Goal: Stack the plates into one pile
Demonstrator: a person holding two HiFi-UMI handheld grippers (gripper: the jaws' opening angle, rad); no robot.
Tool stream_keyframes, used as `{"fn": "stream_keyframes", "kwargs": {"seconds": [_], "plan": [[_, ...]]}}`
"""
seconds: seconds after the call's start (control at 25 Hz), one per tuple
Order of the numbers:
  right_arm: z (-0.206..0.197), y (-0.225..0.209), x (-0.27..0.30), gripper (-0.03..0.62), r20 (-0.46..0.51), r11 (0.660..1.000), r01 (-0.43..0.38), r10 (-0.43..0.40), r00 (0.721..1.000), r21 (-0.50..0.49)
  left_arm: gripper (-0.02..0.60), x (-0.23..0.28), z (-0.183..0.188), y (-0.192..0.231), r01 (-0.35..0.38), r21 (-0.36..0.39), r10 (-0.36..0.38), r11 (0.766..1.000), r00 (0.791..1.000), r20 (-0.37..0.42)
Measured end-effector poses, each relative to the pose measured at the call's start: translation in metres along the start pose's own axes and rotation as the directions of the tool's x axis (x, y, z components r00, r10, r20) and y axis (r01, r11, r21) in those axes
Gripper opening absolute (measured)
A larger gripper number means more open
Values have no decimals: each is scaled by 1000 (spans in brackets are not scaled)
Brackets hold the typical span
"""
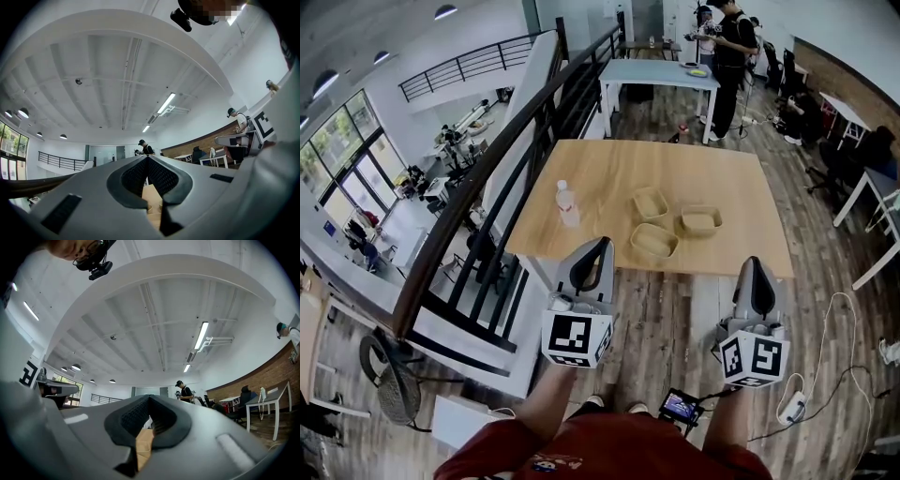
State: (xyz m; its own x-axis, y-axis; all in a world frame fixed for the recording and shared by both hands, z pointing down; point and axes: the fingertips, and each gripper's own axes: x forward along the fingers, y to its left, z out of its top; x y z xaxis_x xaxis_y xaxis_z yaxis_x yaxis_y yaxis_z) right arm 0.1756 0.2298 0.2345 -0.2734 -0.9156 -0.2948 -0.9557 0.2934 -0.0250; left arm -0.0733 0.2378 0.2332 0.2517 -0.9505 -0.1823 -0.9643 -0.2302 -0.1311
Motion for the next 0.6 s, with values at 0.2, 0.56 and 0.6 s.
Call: {"fn": "stream_keyframes", "kwargs": {"seconds": [0.2,0.56,0.6], "plan": [[-18,-14,-5,9,-16,999,-3,3,1000,32,6,-2,-13,-11,-17,3,17,1000,999,-27],[-29,-31,4,9,-28,999,-1,2,1000,47,6,16,-19,-22,-11,5,11,1000,1000,-28],[-31,-30,7,9,-28,999,-1,3,1000,45,6,18,-21,-20,-13,4,13,1000,1000,-26]]}}
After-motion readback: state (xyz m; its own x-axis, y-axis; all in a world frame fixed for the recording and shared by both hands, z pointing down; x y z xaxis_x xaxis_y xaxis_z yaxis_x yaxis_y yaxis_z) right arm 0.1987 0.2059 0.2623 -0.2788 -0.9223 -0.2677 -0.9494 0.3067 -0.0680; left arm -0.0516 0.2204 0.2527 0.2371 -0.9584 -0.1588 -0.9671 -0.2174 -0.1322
